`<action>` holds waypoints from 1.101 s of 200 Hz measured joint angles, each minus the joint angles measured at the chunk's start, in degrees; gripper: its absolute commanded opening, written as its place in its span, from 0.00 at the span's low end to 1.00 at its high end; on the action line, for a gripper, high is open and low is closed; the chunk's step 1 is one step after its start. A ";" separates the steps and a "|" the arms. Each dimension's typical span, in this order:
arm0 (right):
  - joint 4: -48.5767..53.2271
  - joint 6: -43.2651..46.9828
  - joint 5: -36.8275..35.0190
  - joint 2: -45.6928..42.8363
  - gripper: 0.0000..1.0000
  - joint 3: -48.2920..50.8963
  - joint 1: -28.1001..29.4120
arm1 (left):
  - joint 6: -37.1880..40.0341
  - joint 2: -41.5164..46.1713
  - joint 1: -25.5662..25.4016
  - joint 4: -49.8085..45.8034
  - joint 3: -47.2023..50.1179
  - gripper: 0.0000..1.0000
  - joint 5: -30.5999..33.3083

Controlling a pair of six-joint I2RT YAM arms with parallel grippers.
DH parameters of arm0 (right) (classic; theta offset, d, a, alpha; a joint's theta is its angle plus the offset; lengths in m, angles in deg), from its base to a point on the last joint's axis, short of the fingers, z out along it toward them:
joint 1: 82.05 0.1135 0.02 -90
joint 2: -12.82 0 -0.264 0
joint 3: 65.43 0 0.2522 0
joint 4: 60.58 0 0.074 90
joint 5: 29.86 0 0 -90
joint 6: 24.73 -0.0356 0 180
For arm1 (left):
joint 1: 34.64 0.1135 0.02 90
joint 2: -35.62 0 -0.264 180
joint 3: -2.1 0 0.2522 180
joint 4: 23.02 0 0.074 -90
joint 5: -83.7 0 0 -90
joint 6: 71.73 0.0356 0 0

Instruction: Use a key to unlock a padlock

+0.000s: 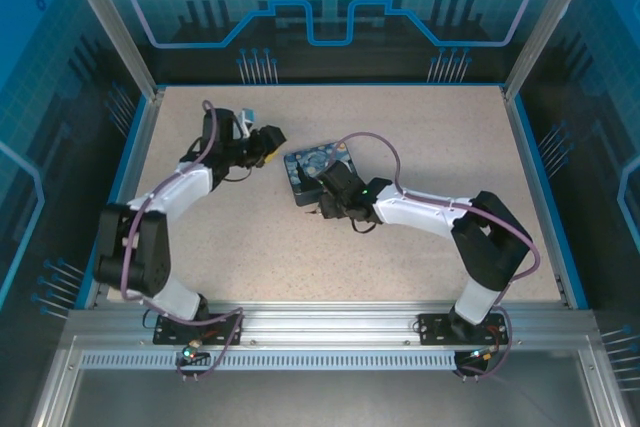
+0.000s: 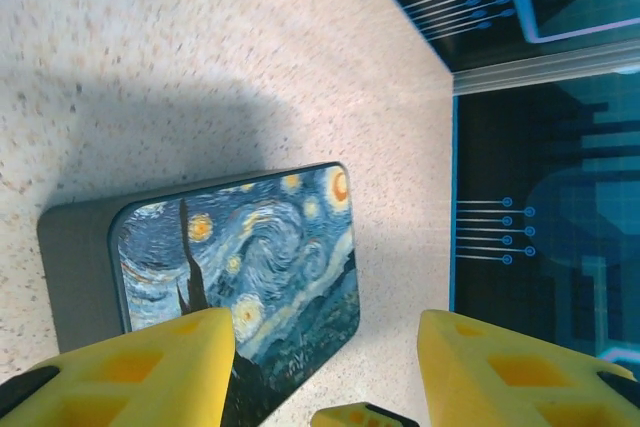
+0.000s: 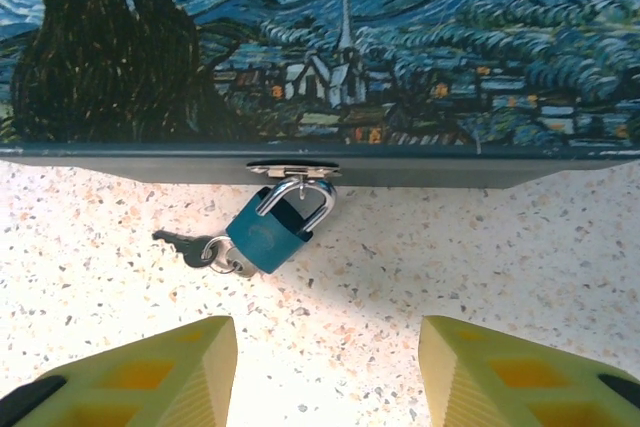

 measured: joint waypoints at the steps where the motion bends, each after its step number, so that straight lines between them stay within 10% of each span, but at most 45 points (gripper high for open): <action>1: -0.07 -0.07 0.09 -0.02 0.52 0.09 -0.02 | 0.11 0.26 0.00 0.00 0.09 0.53 0.00; 123: -10.93 0.96 14.25 -11.37 0.55 9.53 -14.53 | 20.00 21.35 -14.86 -5.05 18.40 0.57 6.51; 220: -22.47 -5.68 19.78 -5.99 0.52 18.56 -8.90 | 12.70 6.91 -1.99 2.12 11.65 0.62 5.33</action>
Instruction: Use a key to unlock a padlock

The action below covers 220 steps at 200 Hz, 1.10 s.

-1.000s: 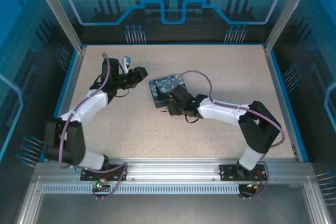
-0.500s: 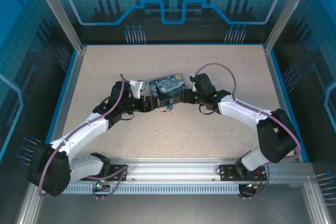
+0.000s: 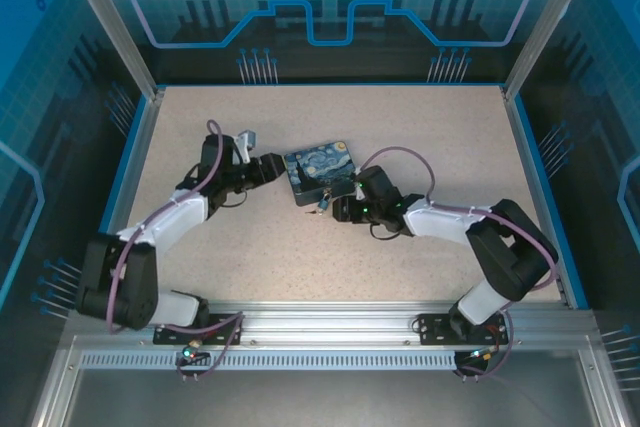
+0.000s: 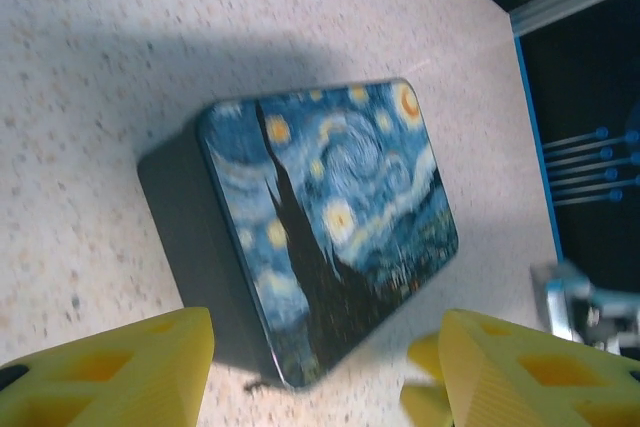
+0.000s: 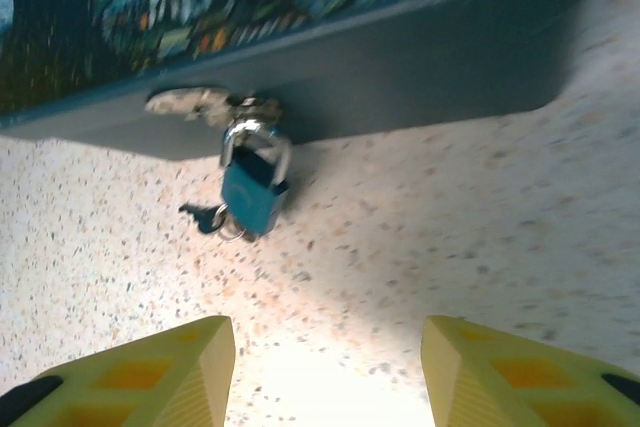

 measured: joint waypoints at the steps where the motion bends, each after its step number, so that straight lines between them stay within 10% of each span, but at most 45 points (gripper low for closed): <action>1: -0.11 -0.02 -0.02 0.11 0.52 0.00 0.09 | -0.04 -0.22 0.09 0.15 -0.09 0.62 -0.07; 121: -11.43 -3.74 2.05 5.95 0.54 -2.01 -1.77 | -3.39 -15.56 1.77 9.29 -7.41 0.63 -5.49; 183: -7.85 1.55 0.72 -1.66 0.70 1.92 -6.86 | 23.56 -4.66 -7.17 -7.48 -13.29 0.98 3.19; 220: -7.96 1.81 3.45 -2.73 0.71 2.97 -8.98 | 31.23 -5.01 -7.63 -12.90 -15.85 0.99 5.84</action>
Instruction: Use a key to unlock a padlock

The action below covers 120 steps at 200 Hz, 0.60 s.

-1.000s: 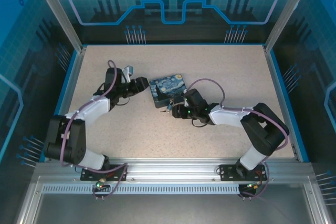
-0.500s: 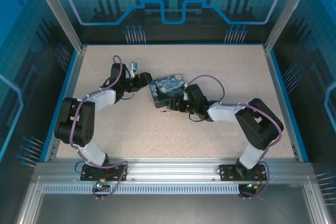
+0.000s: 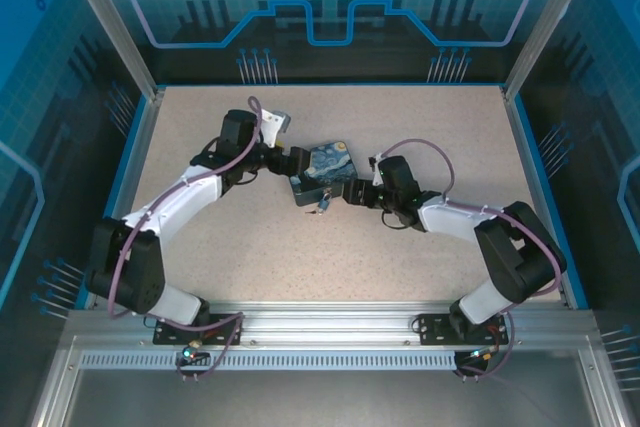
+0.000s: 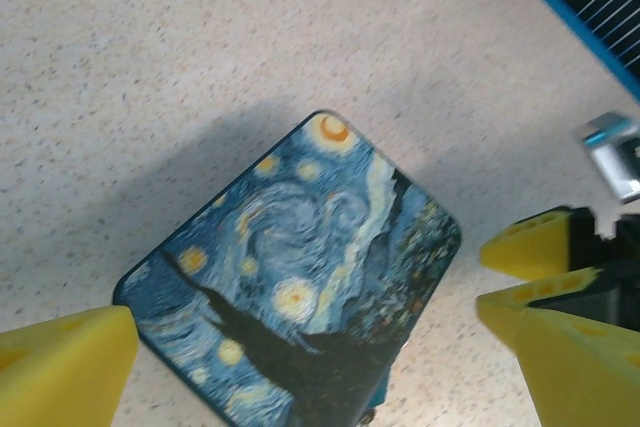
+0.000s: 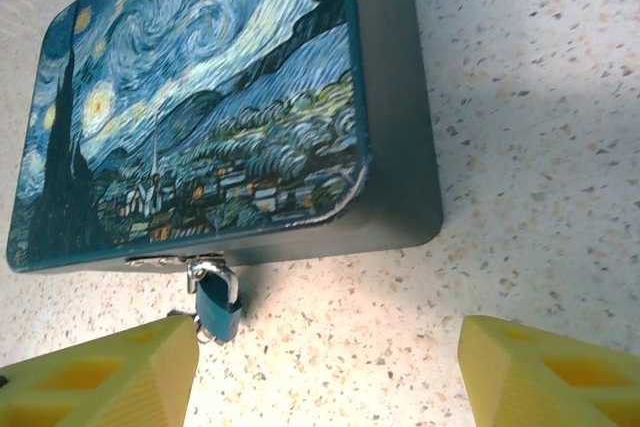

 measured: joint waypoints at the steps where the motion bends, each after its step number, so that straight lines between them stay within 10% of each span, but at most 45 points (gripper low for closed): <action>1: 0.00 0.00 0.11 0.00 0.71 0.02 0.00 | 0.09 -0.07 0.00 -0.15 -0.11 0.99 0.00; 120: -10.51 -0.83 10.43 9.77 0.72 -4.13 -3.85 | 3.85 -27.39 3.43 -12.31 -26.80 0.86 -8.76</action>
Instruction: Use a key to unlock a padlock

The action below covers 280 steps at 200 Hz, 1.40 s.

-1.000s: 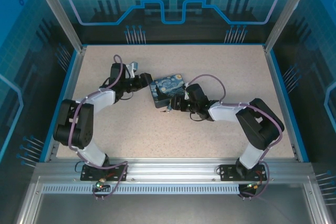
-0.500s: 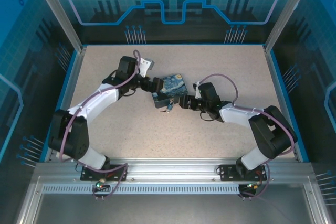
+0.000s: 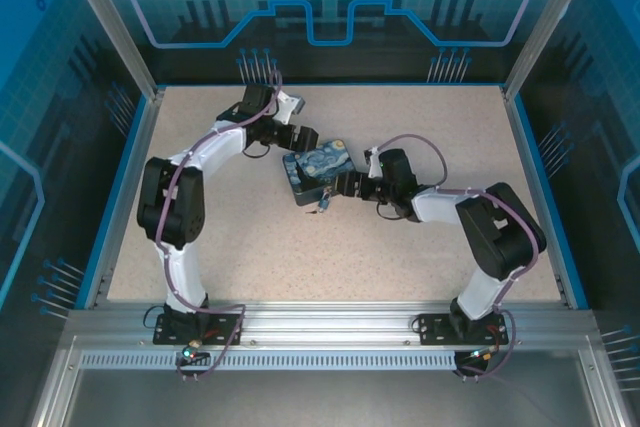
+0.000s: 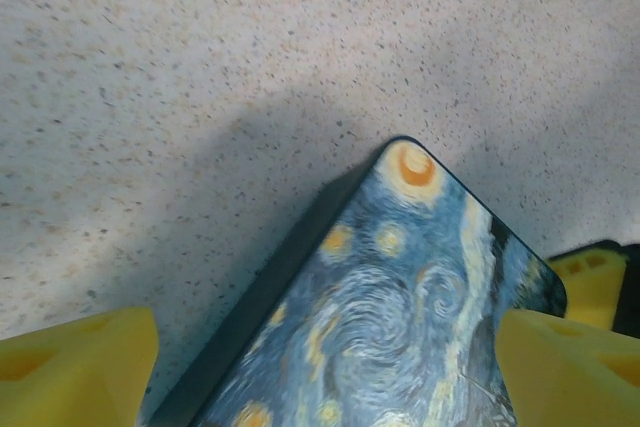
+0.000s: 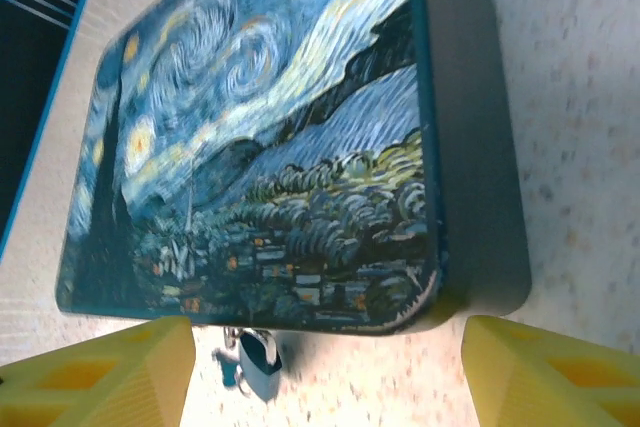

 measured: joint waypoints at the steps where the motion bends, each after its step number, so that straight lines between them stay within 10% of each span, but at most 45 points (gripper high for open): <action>1: -0.02 0.02 0.09 0.07 0.72 -0.11 -0.04 | -0.02 -0.09 0.00 -0.04 -0.07 0.86 -0.07; 101: -2.58 1.81 6.95 13.40 0.75 -15.56 -3.34 | -1.57 -1.20 -0.07 -0.17 2.58 0.82 -3.45; 163: -1.64 7.15 -3.52 3.89 0.79 -4.44 -3.41 | -3.50 2.08 -0.07 0.09 6.80 0.80 -2.51; 210: 3.93 11.43 -15.67 -12.20 0.78 5.95 4.87 | -5.51 5.92 -0.07 1.40 11.96 0.79 -1.86; 280: 7.48 10.91 -17.35 -5.01 0.65 5.09 13.44 | -9.14 13.18 -0.07 3.76 21.00 0.79 -1.42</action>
